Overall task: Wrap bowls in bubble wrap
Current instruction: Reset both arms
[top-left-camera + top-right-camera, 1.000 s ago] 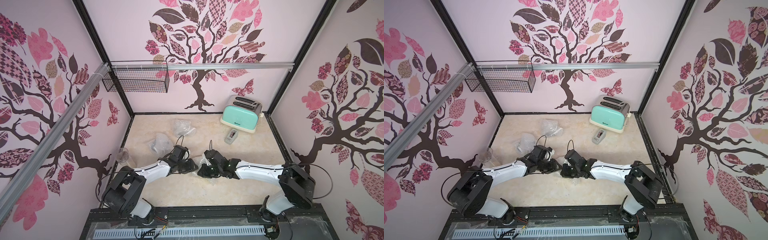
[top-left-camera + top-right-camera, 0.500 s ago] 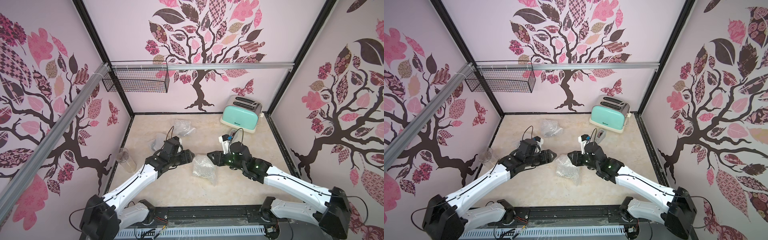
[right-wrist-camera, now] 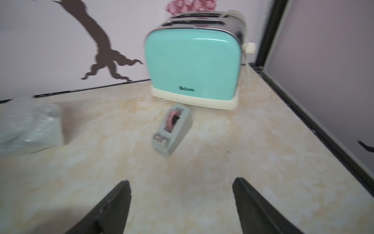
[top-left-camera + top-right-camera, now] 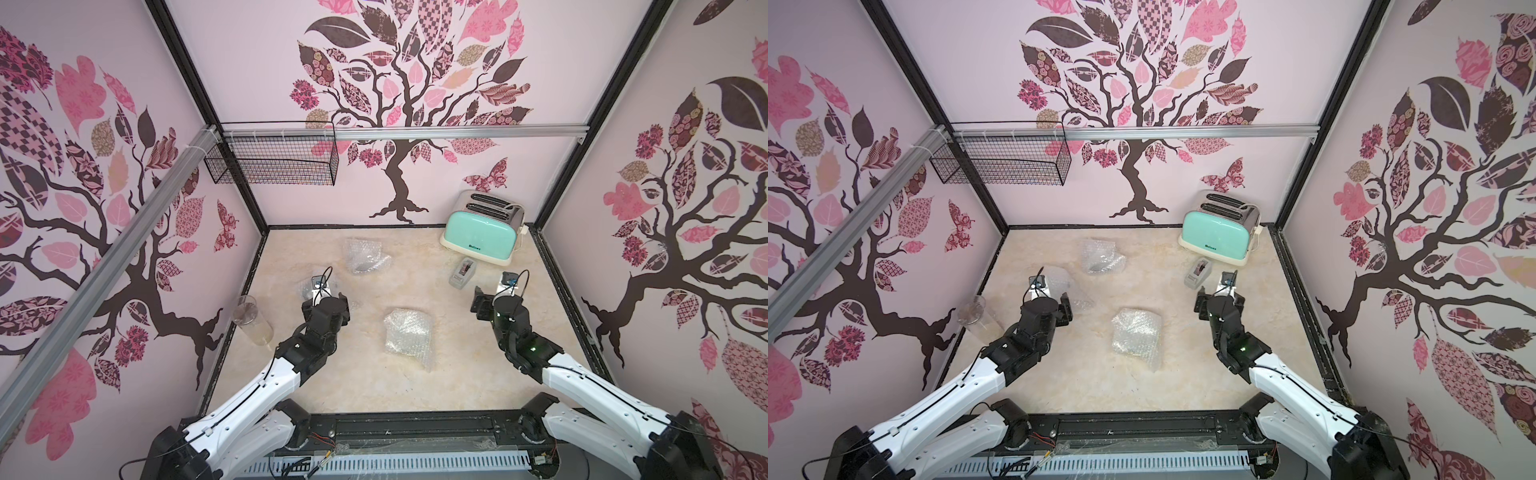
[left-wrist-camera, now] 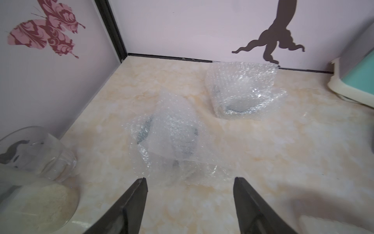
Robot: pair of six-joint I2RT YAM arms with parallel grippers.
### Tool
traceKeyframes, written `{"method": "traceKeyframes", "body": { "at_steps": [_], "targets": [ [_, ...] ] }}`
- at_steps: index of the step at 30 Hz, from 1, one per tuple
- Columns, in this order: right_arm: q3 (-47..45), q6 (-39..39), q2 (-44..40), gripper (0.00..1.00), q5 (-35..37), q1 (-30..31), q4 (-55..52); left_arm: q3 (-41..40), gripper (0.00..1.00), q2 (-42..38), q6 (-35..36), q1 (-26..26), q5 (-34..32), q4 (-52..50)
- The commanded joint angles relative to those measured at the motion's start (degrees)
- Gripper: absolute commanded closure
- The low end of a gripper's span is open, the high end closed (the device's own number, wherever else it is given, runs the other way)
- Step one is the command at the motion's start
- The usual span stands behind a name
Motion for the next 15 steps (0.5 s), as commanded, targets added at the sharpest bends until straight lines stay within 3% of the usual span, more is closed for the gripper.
{"method": "traceKeyframes", "body": {
  "at_steps": [1, 6, 8, 12, 15],
  "targets": [
    [-3.36, -2.28, 1.54, 0.17, 1.45, -2.21, 8.39, -4.64, 0.31, -3.62, 4.05, 2.03, -4.53, 4.89],
    [-3.52, -2.99, 5.80, 0.16, 2.44, -4.62, 10.72, -12.68, 0.39, -16.85, 6.73, 5.94, -1.18, 7.68],
    [-3.67, -2.84, 6.45, 0.15, -0.34, -7.65, 12.30, -14.23, 0.36, -18.94, 7.72, 6.30, -1.50, 9.35],
    [-4.77, -4.45, 8.22, 0.15, -5.65, -14.89, 16.46, -15.31, 0.28, -13.11, 10.65, 13.36, 2.39, 19.28],
    [-13.07, -5.15, 14.24, 0.14, -5.70, -16.49, 35.42, -16.92, 0.28, -6.52, 9.89, 22.09, 10.12, 26.89]
  ]
}}
